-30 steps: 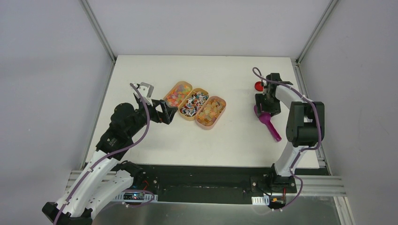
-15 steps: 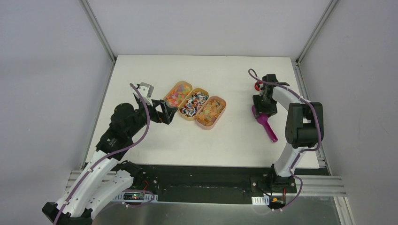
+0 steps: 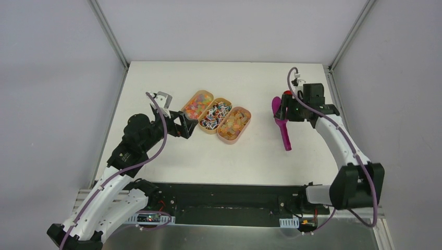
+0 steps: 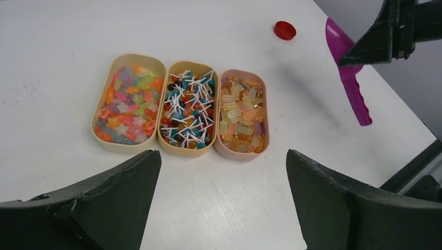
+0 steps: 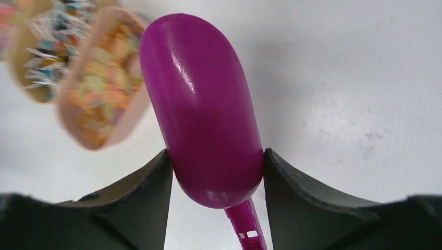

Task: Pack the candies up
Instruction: Pick up the spatula from the center of the board.

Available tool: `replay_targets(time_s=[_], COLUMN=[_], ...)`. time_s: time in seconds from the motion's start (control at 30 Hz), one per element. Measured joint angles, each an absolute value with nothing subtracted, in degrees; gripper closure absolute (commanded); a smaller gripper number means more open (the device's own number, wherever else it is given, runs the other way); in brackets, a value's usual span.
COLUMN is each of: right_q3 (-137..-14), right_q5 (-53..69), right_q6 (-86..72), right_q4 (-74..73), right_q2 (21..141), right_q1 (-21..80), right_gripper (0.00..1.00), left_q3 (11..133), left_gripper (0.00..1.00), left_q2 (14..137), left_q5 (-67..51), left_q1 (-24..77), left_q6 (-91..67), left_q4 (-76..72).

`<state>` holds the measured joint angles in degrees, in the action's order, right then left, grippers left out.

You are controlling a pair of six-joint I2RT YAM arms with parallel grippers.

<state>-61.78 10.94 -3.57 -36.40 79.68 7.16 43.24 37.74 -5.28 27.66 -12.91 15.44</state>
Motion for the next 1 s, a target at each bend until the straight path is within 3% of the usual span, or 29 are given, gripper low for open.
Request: replay_targets(time_s=[0.2,0.4,0.7,1.0], right_q3=[-52.4,-31.9,-24.8,-23.7], right_q5=[26.8,37.5,31.6,22.4], right_q6=[-15.9,-43.0,-63.5,-69.8], right_q4=[-19.4,16.6,48.0,65.3], right_q2=[63.8,54.1,52.1,56.1], right_q1=[7.1,8.9,18.7,28.0], right_gripper=[0.66,0.66,0.66,0.66], left_q3=[45.4,46.5,44.4,42.2], left_gripper=[0.08,0.1,0.13,0.13], left_q2=[39.8,41.1,49.7,56.0], left_q5=[-12.0,-21.4,-34.3,-37.6], left_q1=[27.7,27.7,27.8,33.0], left_q6=[-14.5,-18.2,-28.2,-36.9], left_q4=[15.3,11.4,-0.6,-14.4])
